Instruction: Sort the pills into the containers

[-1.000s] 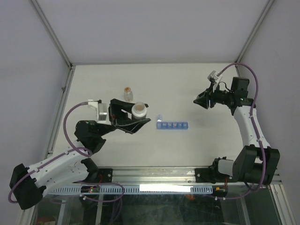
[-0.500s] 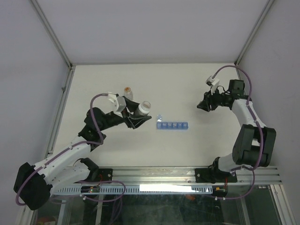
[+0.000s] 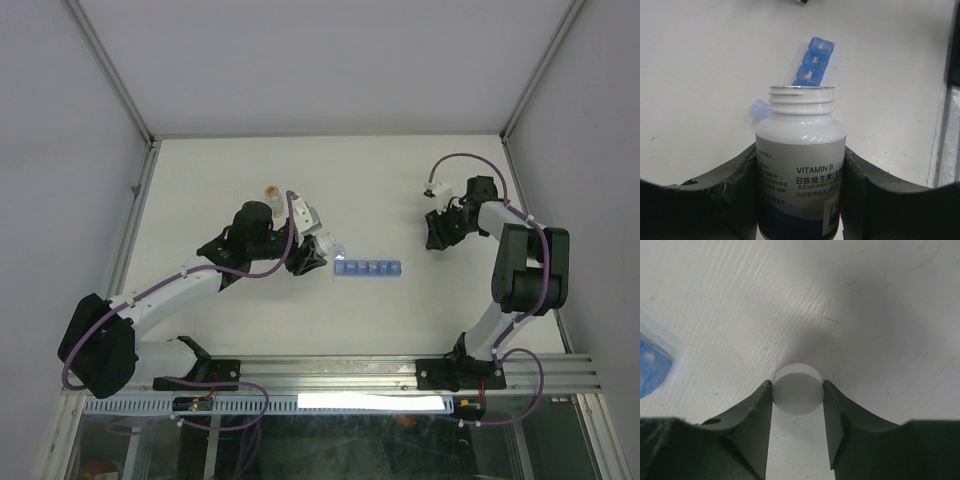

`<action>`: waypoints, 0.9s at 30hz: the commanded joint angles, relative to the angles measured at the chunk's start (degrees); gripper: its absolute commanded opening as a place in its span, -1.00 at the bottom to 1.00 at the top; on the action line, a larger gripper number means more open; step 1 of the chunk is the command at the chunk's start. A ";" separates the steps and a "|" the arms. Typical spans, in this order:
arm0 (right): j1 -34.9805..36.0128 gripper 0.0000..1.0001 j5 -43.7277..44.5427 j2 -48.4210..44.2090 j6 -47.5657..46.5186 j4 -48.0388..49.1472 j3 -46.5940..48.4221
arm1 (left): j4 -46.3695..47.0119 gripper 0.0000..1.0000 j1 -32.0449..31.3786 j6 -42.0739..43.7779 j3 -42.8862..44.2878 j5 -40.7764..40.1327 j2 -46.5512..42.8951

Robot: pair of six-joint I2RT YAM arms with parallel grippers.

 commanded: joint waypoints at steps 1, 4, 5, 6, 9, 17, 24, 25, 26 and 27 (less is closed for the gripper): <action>1.07 -0.43 3.95 1.18 1.07 1.81 0.95 | -11.25 -1.00 -0.96 7.45 5.92 -3.66 3.98; 1.00 -0.02 2.72 1.18 0.63 0.68 1.09 | -14.84 -1.00 -1.85 8.96 8.58 -4.73 7.21; 0.92 0.10 2.13 0.95 0.26 -0.08 1.21 | -15.69 -1.00 -2.06 9.43 9.15 -5.17 8.07; 0.73 0.22 1.40 0.39 0.10 -0.53 1.22 | -16.38 -1.00 -2.22 9.95 9.70 -5.52 8.89; -0.35 0.67 -1.89 -2.28 -0.04 -1.72 1.22 | -17.77 -1.00 -2.34 11.20 11.25 -5.88 10.89; -4.97 0.99 -11.69 -6.83 -0.48 -4.01 0.86 | -25.13 -1.00 -2.66 16.84 17.99 -6.63 19.42; -6.84 0.99 -17.39 -8.83 -1.99 -6.51 0.52 | -28.79 -1.00 -2.65 22.12 21.60 -5.50 23.55; -7.08 0.99 -18.15 -8.95 -2.25 -6.87 0.49 | -29.36 -1.00 -2.69 22.42 22.27 -5.50 24.13; -7.34 0.99 -18.86 -9.04 -2.51 -7.26 0.41 | -29.89 -1.00 -2.72 22.63 22.84 -5.55 24.83; -7.57 0.99 -19.42 -9.06 -2.65 -7.44 0.31 | -30.54 -1.00 -2.72 22.87 23.37 -5.63 25.45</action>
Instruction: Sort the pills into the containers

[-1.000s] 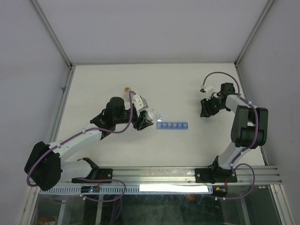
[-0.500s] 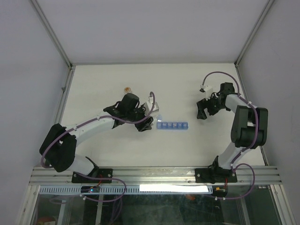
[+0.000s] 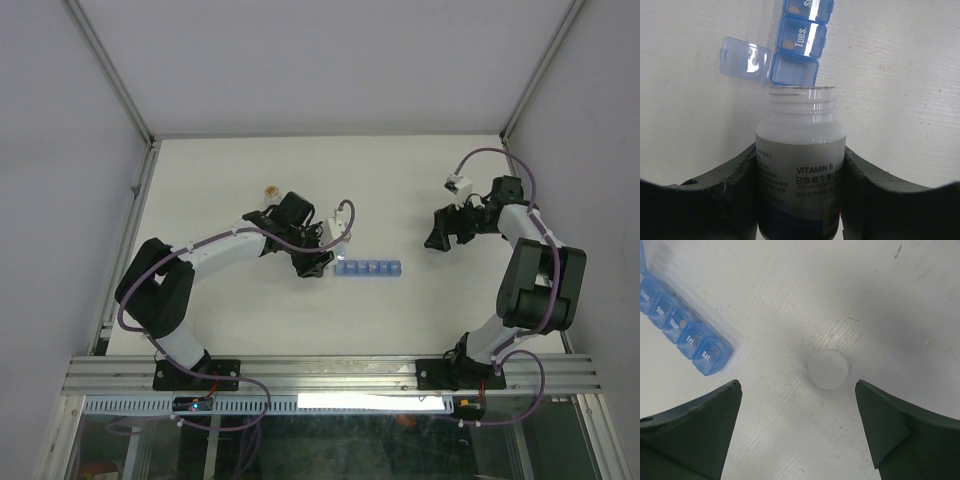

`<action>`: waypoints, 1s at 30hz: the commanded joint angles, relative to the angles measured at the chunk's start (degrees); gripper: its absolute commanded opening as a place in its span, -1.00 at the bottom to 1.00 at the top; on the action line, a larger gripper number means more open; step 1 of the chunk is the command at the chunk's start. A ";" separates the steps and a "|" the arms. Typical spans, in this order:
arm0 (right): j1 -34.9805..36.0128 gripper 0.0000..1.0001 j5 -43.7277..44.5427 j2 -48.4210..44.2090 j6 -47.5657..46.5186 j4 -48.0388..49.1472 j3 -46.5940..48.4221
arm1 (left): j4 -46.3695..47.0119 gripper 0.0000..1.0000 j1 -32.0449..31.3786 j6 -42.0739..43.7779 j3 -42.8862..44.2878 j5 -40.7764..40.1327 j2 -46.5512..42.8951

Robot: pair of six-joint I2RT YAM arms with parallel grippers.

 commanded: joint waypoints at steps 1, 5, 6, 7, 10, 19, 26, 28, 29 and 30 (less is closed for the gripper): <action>-1.35 0.99 -6.38 -2.47 -1.84 -1.67 -0.16 | -2.72 -1.00 -0.66 4.16 4.71 0.24 1.81; -2.34 0.99 -8.65 -2.28 -1.90 -1.62 -0.51 | -5.06 -1.00 -1.00 4.70 6.58 -1.03 3.55; -2.59 0.99 -8.92 -2.23 -1.92 -1.65 -0.51 | -5.56 -1.00 -1.11 4.78 7.02 -1.25 3.83; -2.77 0.99 -9.35 -2.34 -1.97 -1.60 -0.57 | -5.97 -1.00 -1.22 4.79 7.45 -1.45 4.09; -3.30 0.99 -10.17 -2.61 -2.12 -1.53 -0.77 | -7.51 -1.00 -1.79 5.00 8.81 -2.39 5.20; -4.41 0.99 -11.54 -2.87 -2.52 -1.86 -1.00 | -12.40 -1.00 -3.04 5.62 12.88 -5.42 9.39; -4.78 0.99 -12.23 -3.00 -3.20 -2.44 -1.08 | -14.82 -1.00 -3.76 5.62 16.28 -6.66 11.57; -4.91 0.99 -12.44 -3.05 -3.32 -2.52 -1.10 | -15.94 -1.00 -4.00 5.75 17.30 -7.33 12.29; -4.95 0.99 -12.52 -3.05 -3.41 -2.53 -1.04 | -16.60 -1.00 -4.16 5.81 17.81 -7.78 12.69; -5.00 0.99 -12.55 -3.06 -3.45 -2.53 -1.08 | -17.28 -1.00 -4.28 5.77 18.33 -8.26 13.11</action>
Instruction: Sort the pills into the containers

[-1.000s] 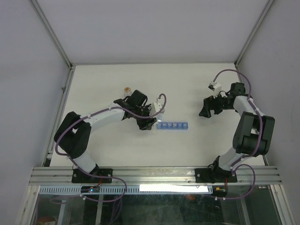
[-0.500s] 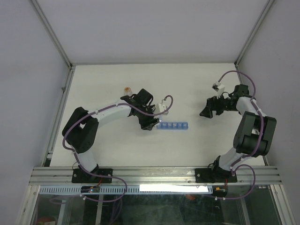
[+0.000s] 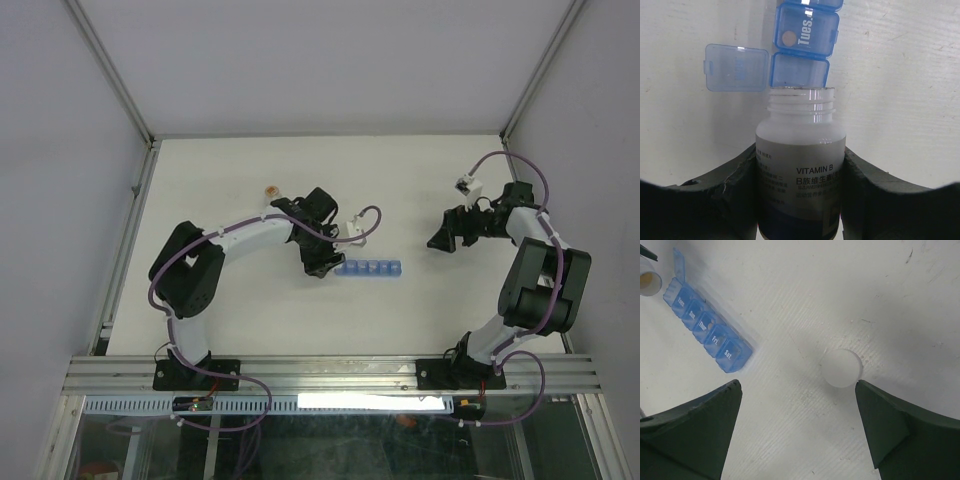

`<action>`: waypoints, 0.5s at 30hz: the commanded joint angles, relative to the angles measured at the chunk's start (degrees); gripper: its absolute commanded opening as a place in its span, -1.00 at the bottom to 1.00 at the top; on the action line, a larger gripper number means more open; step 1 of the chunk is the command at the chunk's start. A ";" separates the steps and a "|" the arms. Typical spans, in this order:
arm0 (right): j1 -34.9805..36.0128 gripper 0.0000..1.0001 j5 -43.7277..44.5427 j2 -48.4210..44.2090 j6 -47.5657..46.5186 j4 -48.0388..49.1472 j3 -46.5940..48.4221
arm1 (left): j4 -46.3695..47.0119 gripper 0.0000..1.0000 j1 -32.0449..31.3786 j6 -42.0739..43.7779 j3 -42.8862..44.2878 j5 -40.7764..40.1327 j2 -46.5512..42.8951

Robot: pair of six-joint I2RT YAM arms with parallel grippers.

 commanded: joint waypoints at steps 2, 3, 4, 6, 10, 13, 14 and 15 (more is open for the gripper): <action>-0.73 0.99 -2.90 -2.97 -1.38 -0.26 -0.32 | -3.53 -1.00 -1.05 0.94 4.77 -2.98 1.25; -0.80 0.99 -2.98 -2.97 -1.45 -0.34 -0.32 | -4.05 -1.00 -1.10 0.86 5.22 -3.32 1.45; -0.80 0.99 -3.10 -3.05 -1.47 -0.36 -0.34 | -4.44 -1.00 -1.28 0.84 5.69 -3.50 1.63; -0.89 0.99 -3.08 -3.05 -1.58 -0.42 -0.41 | -5.63 -1.00 -1.75 0.84 6.72 -4.15 2.18; -1.07 0.99 -3.27 -3.05 -1.76 -0.52 -0.41 | -8.48 -1.00 -2.64 0.67 9.33 -6.30 4.08; -1.24 0.99 -3.41 -3.08 -1.91 -0.68 -0.38 | -9.94 -1.00 -3.22 0.42 10.88 -7.08 5.06; -1.27 0.99 -3.43 -3.13 -1.87 -0.71 -0.40 | -10.31 -1.00 -3.29 0.41 11.26 -7.28 5.30; -1.31 0.99 -3.47 -3.14 -1.90 -0.77 -0.39 | -10.68 -1.00 -3.45 0.34 11.66 -7.77 5.47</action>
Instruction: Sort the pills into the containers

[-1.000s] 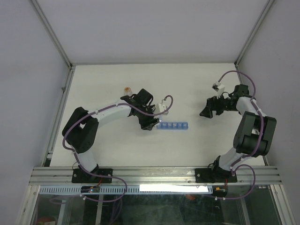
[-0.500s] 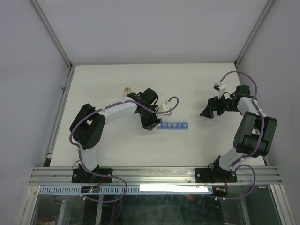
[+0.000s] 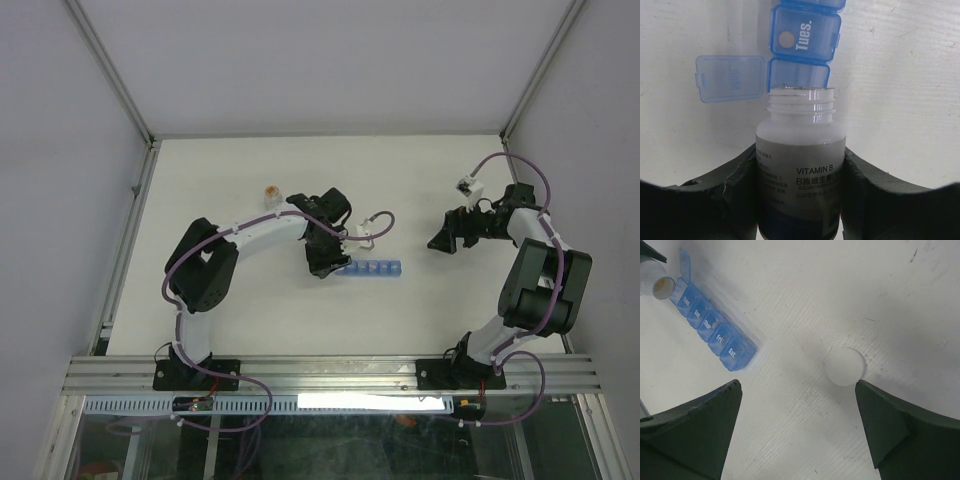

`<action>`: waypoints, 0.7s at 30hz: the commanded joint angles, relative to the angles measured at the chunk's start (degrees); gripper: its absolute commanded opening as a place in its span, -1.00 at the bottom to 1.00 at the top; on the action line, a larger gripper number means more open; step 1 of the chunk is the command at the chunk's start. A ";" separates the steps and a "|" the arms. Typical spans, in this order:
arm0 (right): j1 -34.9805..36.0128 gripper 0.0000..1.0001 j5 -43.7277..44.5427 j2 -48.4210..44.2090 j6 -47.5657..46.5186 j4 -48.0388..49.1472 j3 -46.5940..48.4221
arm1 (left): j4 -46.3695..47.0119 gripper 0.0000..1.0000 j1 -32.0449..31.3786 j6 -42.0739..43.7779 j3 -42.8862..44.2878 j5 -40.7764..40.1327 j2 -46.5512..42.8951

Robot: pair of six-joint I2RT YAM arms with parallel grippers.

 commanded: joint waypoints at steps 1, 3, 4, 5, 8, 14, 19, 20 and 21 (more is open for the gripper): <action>-0.72 0.99 -2.35 -2.78 -1.37 -0.11 -0.03 | -2.97 -1.00 -1.10 0.18 3.94 -2.47 0.47; -0.68 0.99 -2.49 -2.79 -1.45 -0.17 -0.08 | -3.86 -1.00 -1.34 -0.17 4.73 -3.52 1.09; -0.71 0.99 -2.56 -2.80 -1.49 -0.24 -0.08 | -4.35 -1.00 -1.47 -0.23 5.36 -3.87 1.39; -0.69 0.99 -2.62 -2.75 -1.51 -0.28 -0.01 | -4.87 -1.00 -1.61 -0.35 5.92 -4.45 1.78; -0.79 0.99 -2.58 -2.77 -1.71 -0.46 -0.03 | -7.18 -1.00 -2.25 -0.62 7.79 -5.94 3.08; -0.90 0.99 -2.76 -2.97 -1.87 -0.59 -0.18 | -9.28 -1.00 -3.08 -0.80 10.10 -8.15 4.29; -0.99 0.99 -2.88 -2.78 -2.11 -0.91 -0.13 | -10.93 -1.00 -3.95 -0.54 12.08 -10.40 5.20; -0.99 0.99 -2.86 -2.80 -2.11 -0.90 -0.16 | -11.18 -1.00 -4.09 -0.54 12.49 -10.74 5.41; -0.95 0.99 -2.90 -2.80 -2.16 -0.97 -0.17 | -11.48 -1.00 -4.22 -0.54 12.85 -10.93 5.74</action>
